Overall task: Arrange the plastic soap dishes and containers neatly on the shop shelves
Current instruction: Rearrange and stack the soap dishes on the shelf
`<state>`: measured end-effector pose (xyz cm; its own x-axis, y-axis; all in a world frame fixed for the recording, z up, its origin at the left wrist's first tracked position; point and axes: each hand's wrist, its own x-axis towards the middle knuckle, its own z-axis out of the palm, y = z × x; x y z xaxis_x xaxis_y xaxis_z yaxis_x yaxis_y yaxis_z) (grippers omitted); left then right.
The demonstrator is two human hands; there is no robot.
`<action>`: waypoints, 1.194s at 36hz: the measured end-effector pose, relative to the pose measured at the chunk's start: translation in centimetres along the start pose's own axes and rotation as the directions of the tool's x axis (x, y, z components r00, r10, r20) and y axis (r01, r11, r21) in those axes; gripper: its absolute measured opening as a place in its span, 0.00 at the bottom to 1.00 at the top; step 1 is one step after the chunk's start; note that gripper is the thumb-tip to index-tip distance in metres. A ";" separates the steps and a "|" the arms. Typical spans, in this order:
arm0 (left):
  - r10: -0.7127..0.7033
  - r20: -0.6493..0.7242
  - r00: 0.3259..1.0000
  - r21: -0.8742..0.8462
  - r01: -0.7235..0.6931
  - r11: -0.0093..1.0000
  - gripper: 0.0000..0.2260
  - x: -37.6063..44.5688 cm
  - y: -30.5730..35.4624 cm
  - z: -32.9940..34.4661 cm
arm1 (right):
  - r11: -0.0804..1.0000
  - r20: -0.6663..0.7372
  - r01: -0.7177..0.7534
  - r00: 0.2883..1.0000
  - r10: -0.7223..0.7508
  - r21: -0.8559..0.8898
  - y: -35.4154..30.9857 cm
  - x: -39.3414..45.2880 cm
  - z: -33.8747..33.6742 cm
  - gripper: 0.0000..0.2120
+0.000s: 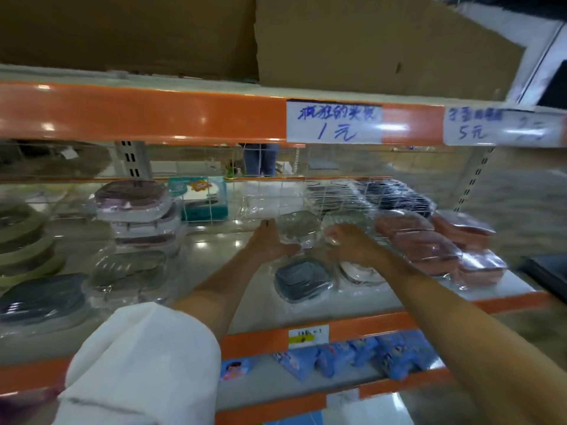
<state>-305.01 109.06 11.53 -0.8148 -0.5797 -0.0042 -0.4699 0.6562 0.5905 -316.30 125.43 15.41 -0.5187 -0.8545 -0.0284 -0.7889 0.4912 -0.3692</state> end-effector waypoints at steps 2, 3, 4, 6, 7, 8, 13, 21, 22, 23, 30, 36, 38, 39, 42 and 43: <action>-0.023 0.018 1.000 -0.032 0.023 0.999 0.50 0.9 0.6 0.5 | 0.999 0.000 0.030 1.000 -0.030 -0.027 0.8 -0.4 -0.3 0.15; -0.036 0.023 0.999 -0.032 0.037 0.999 0.51 1.3 0.8 0.7 | 0.999 -0.002 0.042 0.999 -0.042 -0.020 1.3 -0.4 -0.3 0.15; -0.042 0.029 0.999 -0.026 0.043 0.999 0.52 1.8 0.8 1.0 | 0.999 0.002 0.047 0.999 -0.047 -0.008 1.7 -0.4 -0.2 0.15; -0.055 0.038 0.998 -0.006 0.056 0.998 0.52 2.4 1.0 1.5 | 0.997 -0.003 0.072 0.997 -0.072 -0.011 1.9 -0.4 -0.3 0.12; -0.062 0.034 0.997 0.003 0.062 0.998 0.51 2.5 1.1 1.6 | 0.996 -0.009 0.085 0.996 -0.085 -0.022 2.0 -0.4 -0.3 0.08; -0.070 0.015 0.997 0.010 0.070 0.998 0.49 2.7 1.1 1.8 | 0.995 -0.003 0.090 0.996 -0.090 -0.039 2.1 -0.3 -0.2 0.05; -0.096 -0.077 0.992 0.037 0.099 0.994 0.43 3.1 1.3 1.5 | 0.984 0.040 0.061 0.998 -0.055 -0.169 2.2 0.6 0.4 0.08; -0.147 -0.114 0.983 0.013 0.149 0.989 0.44 1.2 -0.9 -1.1 | 0.949 0.320 0.133 0.947 -0.036 -0.285 -0.2 1.4 1.7 0.33; -0.139 -0.119 0.983 0.022 0.142 0.990 0.44 0.9 -1.5 -1.5 | 0.956 0.359 0.150 0.932 -0.052 -0.251 -0.4 1.5 2.2 0.36; -0.139 -0.115 0.984 0.027 0.143 0.989 0.42 0.5 -1.9 -2.1 | 0.972 0.373 0.135 0.926 -0.056 -0.190 -0.4 1.6 2.6 0.41; -0.144 -0.111 0.983 -0.043 0.140 0.989 0.35 -3.7 -3.8 -5.7 | 0.979 0.459 0.098 0.889 -0.005 -0.179 -1.0 2.6 4.4 0.59; -0.101 -0.156 0.983 -0.099 0.086 0.991 0.22 -7.3 -5.3 -8.3 | 0.978 0.383 0.099 0.923 -0.022 -0.182 -3.4 1.7 4.9 0.44; -0.133 -0.147 0.980 -0.135 0.113 0.984 0.28 -8.6 -6.7 -9.5 | 0.982 0.335 0.104 0.941 -0.045 -0.159 -4.2 1.6 5.0 0.47; -0.160 -0.167 0.973 -0.136 0.138 0.981 0.32 -9.6 -7.3 -10.2 | 0.984 0.322 0.113 0.945 -0.063 -0.141 -4.5 1.7 5.0 0.48; -0.148 -0.255 0.956 -0.119 0.121 0.986 0.45 -11.6 -9.9 -12.5 | 0.983 0.226 0.151 0.966 -0.125 -0.102 -5.9 1.9 5.2 0.47; -0.145 -0.268 0.952 -0.102 0.122 0.987 0.44 -12.2 -10.8 -13.2 | 0.979 0.173 0.161 0.975 -0.138 -0.126 -6.4 2.0 5.2 0.46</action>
<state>-285.51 102.69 15.91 -0.6168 -0.7769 0.1266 -0.5289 0.5281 0.6644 -310.56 119.71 12.84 -0.3396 -0.9304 -0.1378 -0.8975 0.3643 -0.2484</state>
